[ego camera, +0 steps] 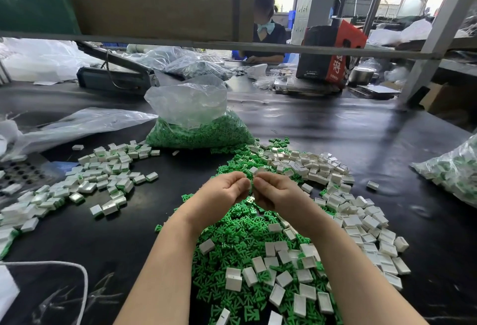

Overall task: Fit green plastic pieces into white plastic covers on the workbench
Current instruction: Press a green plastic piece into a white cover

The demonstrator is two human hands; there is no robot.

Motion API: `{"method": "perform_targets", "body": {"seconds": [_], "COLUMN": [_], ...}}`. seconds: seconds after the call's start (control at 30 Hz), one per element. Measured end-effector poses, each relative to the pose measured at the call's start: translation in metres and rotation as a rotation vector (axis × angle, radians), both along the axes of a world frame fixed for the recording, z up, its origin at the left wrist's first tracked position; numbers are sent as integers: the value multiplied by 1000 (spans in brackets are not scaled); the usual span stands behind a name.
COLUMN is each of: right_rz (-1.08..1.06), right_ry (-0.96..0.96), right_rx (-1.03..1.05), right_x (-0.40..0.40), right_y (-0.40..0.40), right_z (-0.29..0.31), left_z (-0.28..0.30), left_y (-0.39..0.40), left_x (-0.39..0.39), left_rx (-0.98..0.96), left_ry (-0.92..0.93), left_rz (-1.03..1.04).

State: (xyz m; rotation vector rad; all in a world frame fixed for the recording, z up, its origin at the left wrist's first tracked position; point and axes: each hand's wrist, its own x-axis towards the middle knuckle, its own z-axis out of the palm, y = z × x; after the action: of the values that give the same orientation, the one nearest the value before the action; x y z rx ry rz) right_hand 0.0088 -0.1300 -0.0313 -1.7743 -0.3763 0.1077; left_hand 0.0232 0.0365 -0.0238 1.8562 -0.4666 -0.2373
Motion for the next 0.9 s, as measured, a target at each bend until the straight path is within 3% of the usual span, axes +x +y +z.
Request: {"method": "perform_targets", "body": {"seconds": [0.2,0.4,0.63,0.8,0.9], "right_rz": [13,-23,-74,-248,-271], "right_ry": [12,-98,-104,-134,-105], "right_rx": [-35,-204,-119,-85,15], "right_x": [-2,-1,0,0,0], "right_y": [-2,-1,6,2,-4], "right_z": [4,2,4,5,8], "left_z": [0,-1,0,-2,-1], "left_y": [3,5,4,6,9], "left_x": [1,3,2,3,3], "left_rx": [63,153,71,108,-20], "left_ry": [-45,-128,-120,-117,-46], "left_rz": [-25,-9,37,159,149]}}
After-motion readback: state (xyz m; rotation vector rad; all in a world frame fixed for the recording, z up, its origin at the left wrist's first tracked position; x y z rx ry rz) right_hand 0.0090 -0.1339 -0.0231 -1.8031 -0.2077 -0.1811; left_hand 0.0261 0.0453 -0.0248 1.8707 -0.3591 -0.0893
